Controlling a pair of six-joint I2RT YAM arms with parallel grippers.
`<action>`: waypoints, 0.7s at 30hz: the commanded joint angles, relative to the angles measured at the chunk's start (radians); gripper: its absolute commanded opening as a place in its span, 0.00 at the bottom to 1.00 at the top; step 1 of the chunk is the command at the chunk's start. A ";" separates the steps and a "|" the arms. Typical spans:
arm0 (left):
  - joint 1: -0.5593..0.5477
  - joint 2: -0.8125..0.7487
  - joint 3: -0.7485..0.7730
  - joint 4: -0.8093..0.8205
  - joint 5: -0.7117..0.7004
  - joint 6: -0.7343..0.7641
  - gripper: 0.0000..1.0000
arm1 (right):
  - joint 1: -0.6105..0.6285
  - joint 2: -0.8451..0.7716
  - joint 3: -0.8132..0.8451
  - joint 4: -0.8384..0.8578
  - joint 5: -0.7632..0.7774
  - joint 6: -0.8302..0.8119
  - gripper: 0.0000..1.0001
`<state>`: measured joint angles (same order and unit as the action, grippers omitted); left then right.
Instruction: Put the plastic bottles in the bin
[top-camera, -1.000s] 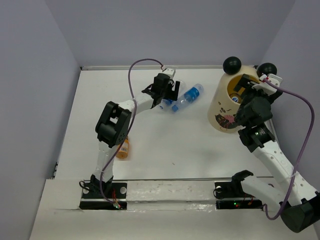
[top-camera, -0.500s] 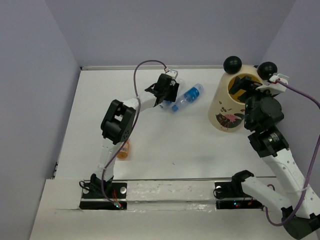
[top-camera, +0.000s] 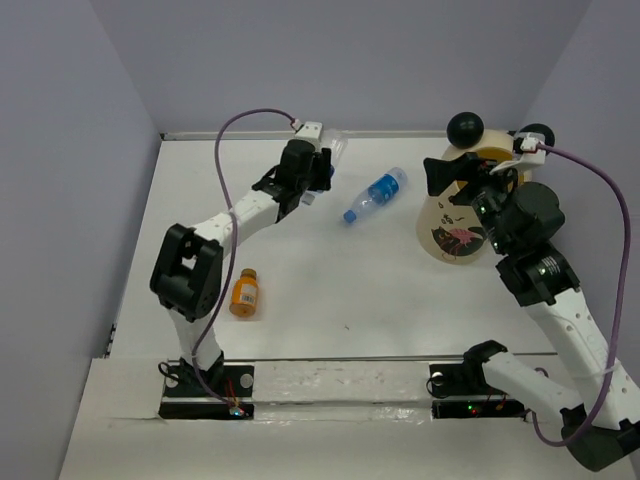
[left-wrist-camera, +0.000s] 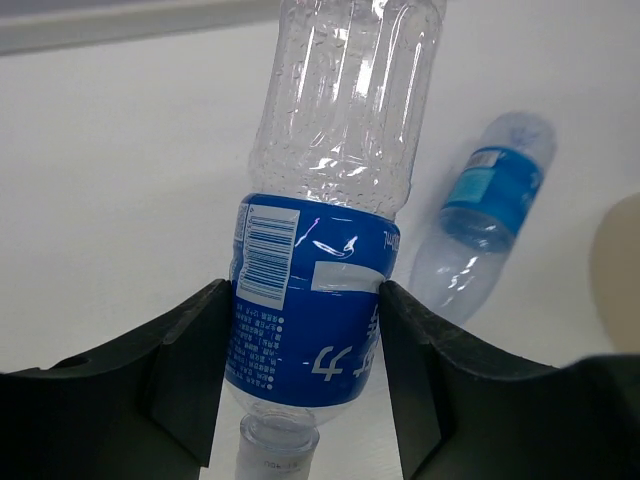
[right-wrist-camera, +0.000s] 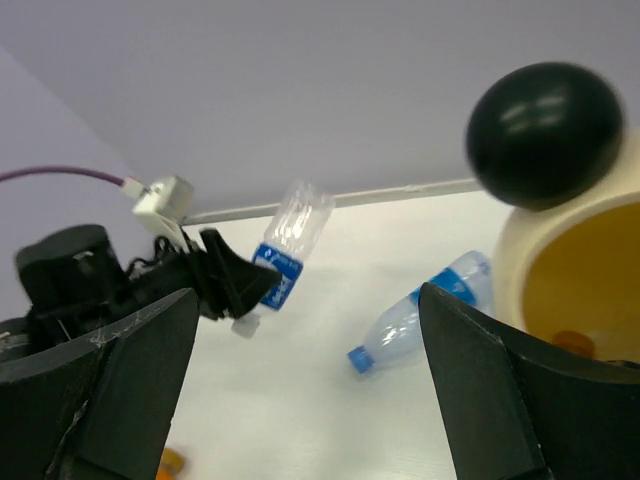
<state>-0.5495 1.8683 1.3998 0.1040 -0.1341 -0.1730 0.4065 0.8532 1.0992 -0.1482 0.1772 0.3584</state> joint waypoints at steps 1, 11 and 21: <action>-0.003 -0.257 -0.131 0.177 0.075 -0.104 0.54 | -0.003 0.038 0.016 0.071 -0.244 0.135 0.96; -0.171 -0.526 -0.533 0.460 0.379 -0.223 0.54 | 0.006 0.171 -0.042 0.205 -0.444 0.271 1.00; -0.236 -0.704 -0.650 0.551 0.399 -0.284 0.54 | 0.025 0.083 -0.189 0.078 -0.184 0.297 1.00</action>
<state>-0.7792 1.2469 0.7467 0.5034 0.2390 -0.4290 0.4191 0.9924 0.9478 -0.0429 -0.1238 0.6426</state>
